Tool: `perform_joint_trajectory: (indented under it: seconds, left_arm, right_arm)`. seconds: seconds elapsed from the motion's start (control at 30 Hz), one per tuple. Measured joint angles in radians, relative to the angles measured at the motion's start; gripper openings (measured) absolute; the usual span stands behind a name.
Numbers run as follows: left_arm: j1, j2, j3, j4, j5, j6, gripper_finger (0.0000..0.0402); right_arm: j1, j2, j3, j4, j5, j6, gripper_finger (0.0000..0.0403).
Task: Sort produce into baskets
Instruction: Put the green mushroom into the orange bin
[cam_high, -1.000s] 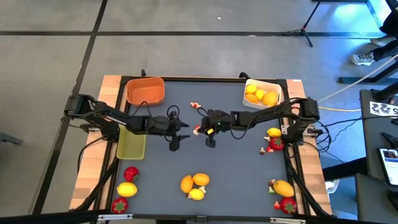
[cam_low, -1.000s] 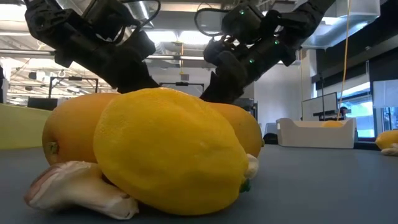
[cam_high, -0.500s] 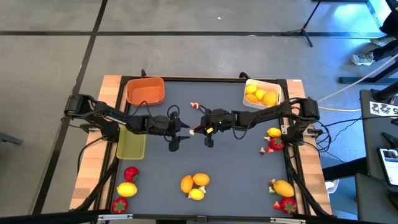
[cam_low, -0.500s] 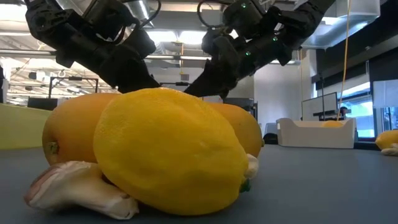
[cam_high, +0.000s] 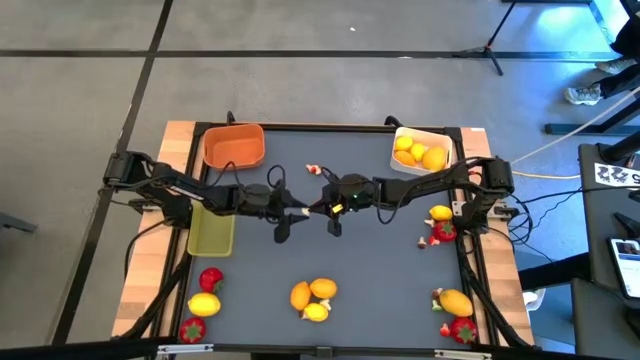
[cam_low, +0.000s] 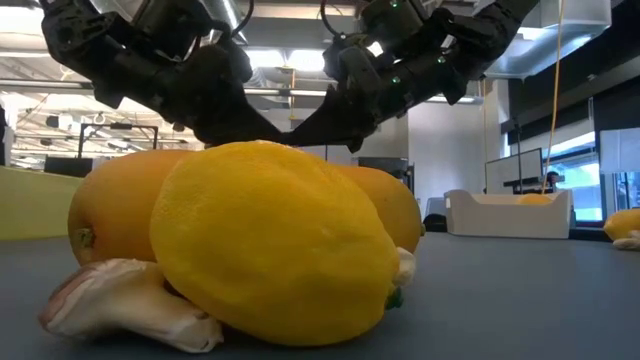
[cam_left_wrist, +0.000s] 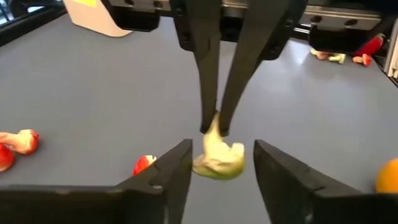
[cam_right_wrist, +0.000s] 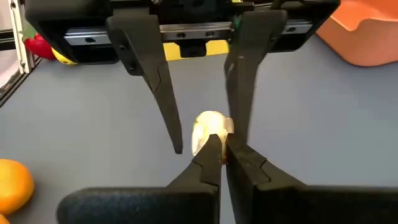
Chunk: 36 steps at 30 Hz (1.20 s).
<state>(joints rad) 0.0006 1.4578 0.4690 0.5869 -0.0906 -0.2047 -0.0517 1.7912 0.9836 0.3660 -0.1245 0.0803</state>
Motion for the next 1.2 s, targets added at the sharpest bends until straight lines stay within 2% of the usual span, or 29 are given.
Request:
perform_joint_trajectory:
  seconds: [0.2, 0.33, 0.57, 0.77, 0.9, 1.0, 1.1, 1.2]
  left_arm:
    - [0.0, 0.0, 0.0, 0.001, -0.001, 0.048, 0.0089]
    - [0.008, -0.001, 0.0, 0.001, -0.002, 0.054, 0.0058]
    - [0.029, -0.001, 0.0, 0.002, 0.001, 0.069, 0.0056]
    - [0.052, -0.011, 0.0, -0.007, 0.003, 0.086, 0.0055]
    - [0.086, -0.066, 0.001, -0.065, -0.003, 0.046, 0.0057]
    - [0.109, -0.144, 0.001, -0.185, -0.013, -0.014, 0.0062]
    - [0.142, -0.231, 0.001, -0.323, -0.071, -0.017, 0.0064]
    - [0.184, -0.321, 0.001, -0.467, -0.169, -0.026, 0.0064]
  right_arm:
    - [0.0, 0.0, 0.0, 0.019, 0.0, 0.001, 0.0012]
    - [0.0, 0.0, 0.0, 0.026, 0.001, 0.001, 0.0012]
    - [-0.008, 0.0, 0.0, 0.024, 0.001, 0.121, 0.0024]
    - [-0.008, -0.019, 0.0, -0.006, 0.003, 0.105, 0.0095]
    - [-0.03, -0.09, 0.002, -0.133, 0.02, 0.018, 0.0149]
    - [-0.053, -0.174, 0.002, -0.273, 0.041, -0.052, 0.0174]
    - [-0.07, -0.257, 0.002, -0.427, 0.093, -0.084, 0.0186]
    - [-0.074, -0.309, 0.002, -0.567, 0.15, -0.086, 0.0188]
